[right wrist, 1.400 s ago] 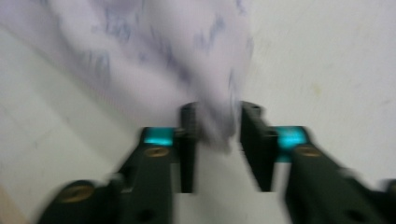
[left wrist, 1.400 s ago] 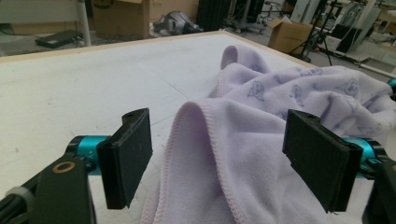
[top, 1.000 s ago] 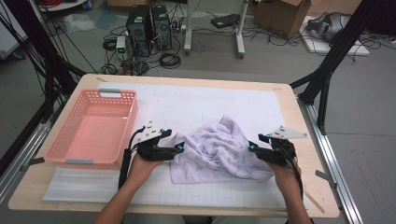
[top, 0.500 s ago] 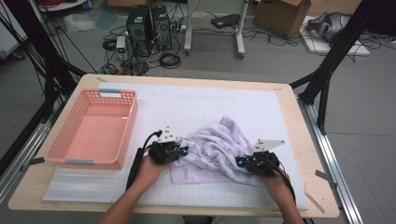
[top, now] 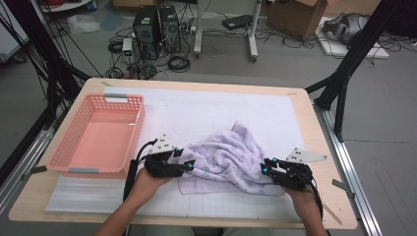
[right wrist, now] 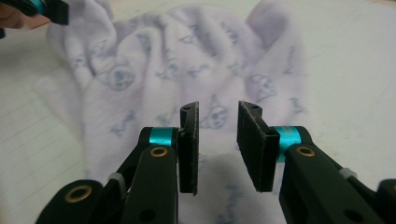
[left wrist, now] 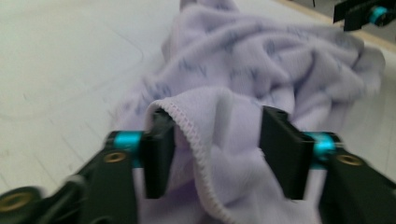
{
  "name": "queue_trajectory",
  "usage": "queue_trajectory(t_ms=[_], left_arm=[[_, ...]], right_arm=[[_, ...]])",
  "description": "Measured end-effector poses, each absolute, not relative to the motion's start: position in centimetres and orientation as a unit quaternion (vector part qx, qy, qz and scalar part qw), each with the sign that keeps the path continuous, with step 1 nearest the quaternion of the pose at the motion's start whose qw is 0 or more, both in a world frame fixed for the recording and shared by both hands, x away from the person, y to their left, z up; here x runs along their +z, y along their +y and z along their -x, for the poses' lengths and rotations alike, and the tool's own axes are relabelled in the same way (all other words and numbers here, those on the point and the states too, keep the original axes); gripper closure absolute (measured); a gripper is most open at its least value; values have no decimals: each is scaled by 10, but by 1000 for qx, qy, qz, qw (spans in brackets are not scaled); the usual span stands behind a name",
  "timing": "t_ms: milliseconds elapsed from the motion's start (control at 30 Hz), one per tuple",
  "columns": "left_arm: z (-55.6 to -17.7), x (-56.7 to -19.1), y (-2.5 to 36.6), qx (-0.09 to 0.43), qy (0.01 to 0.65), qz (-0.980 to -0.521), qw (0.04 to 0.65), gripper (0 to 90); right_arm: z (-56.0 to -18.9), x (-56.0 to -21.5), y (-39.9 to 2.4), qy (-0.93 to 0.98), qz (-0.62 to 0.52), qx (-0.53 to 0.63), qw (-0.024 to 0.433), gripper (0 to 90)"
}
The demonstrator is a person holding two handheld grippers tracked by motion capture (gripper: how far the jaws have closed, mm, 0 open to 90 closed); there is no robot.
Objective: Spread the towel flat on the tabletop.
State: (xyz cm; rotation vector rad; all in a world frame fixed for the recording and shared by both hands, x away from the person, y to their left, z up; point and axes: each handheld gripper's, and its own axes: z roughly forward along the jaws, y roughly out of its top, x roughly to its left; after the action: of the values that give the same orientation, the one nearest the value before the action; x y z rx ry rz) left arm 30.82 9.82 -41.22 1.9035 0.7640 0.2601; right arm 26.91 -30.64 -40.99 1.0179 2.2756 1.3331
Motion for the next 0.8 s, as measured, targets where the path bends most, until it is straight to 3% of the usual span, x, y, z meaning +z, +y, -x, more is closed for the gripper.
queue_trajectory(t_ms=[67,267,567,800], left_arm=[[-321,-406,92,111,323,-789,511,350],[-356,-390,70,119,321,-789,510,351],[-403,-395,24,92,334,-812,470,364],[-417,-414,-11,57,328,-835,438,363]], right_arm=[[-271,-409,-307,790,-367,459,173,662],[-277,-412,-310,788,-384,436,203,581],[-279,-417,-328,770,-411,438,217,568],[-280,-420,-332,768,-414,439,215,557]])
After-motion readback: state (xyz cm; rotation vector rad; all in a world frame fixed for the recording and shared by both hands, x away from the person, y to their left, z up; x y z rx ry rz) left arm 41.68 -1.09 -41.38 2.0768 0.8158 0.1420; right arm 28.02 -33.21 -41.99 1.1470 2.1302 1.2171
